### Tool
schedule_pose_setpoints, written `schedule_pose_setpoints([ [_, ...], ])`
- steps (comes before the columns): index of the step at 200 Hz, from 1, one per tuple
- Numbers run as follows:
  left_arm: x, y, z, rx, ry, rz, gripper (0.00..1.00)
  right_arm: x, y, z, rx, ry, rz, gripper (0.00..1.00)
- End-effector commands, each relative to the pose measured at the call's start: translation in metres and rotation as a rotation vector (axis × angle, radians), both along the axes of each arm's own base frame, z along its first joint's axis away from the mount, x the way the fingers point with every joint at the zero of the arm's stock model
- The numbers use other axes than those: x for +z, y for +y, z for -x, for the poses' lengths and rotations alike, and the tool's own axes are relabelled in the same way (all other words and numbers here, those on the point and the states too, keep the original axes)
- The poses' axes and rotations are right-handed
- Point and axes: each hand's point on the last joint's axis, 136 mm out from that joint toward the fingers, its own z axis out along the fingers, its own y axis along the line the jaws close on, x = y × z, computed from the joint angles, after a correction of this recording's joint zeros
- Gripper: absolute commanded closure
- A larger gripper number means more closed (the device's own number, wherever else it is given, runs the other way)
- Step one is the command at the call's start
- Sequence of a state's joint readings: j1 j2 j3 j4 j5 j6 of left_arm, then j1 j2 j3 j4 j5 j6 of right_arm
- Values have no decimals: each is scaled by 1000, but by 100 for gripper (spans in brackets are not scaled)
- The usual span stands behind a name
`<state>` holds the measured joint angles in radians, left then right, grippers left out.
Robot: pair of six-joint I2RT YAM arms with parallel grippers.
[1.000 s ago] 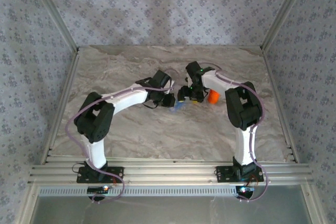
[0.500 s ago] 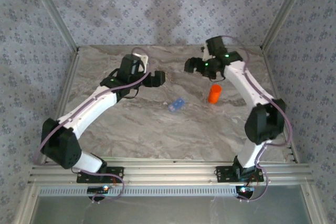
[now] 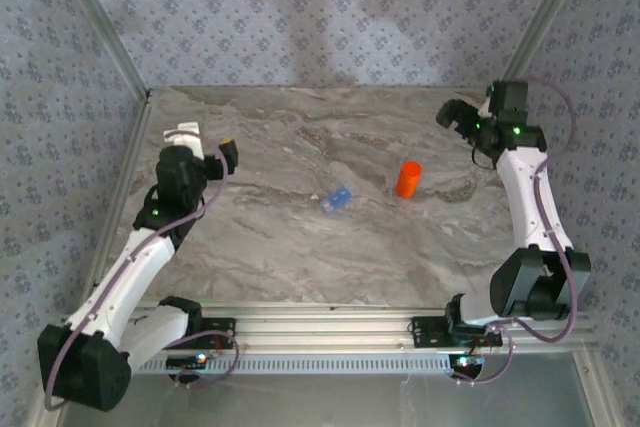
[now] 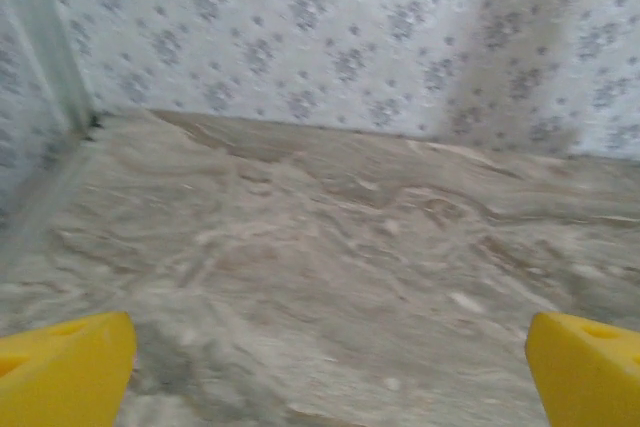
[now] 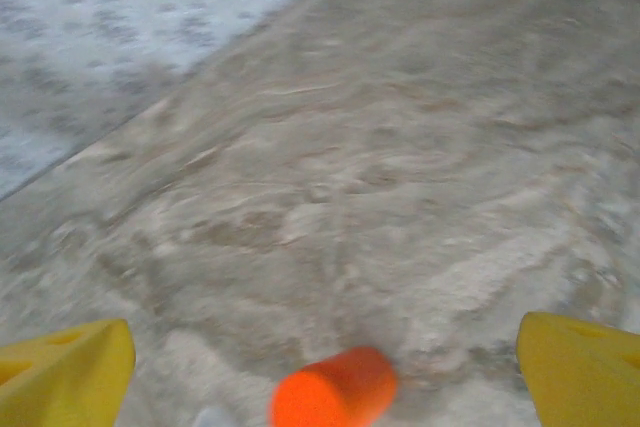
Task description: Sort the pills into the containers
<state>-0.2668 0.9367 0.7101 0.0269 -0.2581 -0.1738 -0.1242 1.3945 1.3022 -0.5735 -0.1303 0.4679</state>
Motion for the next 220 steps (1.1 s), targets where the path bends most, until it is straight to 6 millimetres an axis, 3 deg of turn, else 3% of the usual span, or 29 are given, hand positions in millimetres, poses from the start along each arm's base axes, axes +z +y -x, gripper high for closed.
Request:
schedule_pose_setpoints([
  [1,-10,23,12,55,-67,-115,0,-22,-37,11,-176,-59,3,0],
  [17,-35,41,21,108,-71,-101,0,-32,-50,15,-193,-99,97,0],
  [40,-69,58,22,153,-26,-97,0,-45,-50,16,-133,-139,267,0],
  [100,-140,72,-1,142,77,-134,0,-94,-51,12,-43,-144,473,0],
  [141,-143,60,-33,55,48,-125,1,-130,-36,12,12,-218,500,0],
  [157,-155,51,-40,-3,63,-128,1,-143,-28,15,26,-245,525,0],
  [193,-170,46,-47,-45,69,-128,0,-151,-2,8,143,-291,568,0],
  [220,-172,49,-50,-39,95,-113,0,-157,1,11,150,-341,563,0],
])
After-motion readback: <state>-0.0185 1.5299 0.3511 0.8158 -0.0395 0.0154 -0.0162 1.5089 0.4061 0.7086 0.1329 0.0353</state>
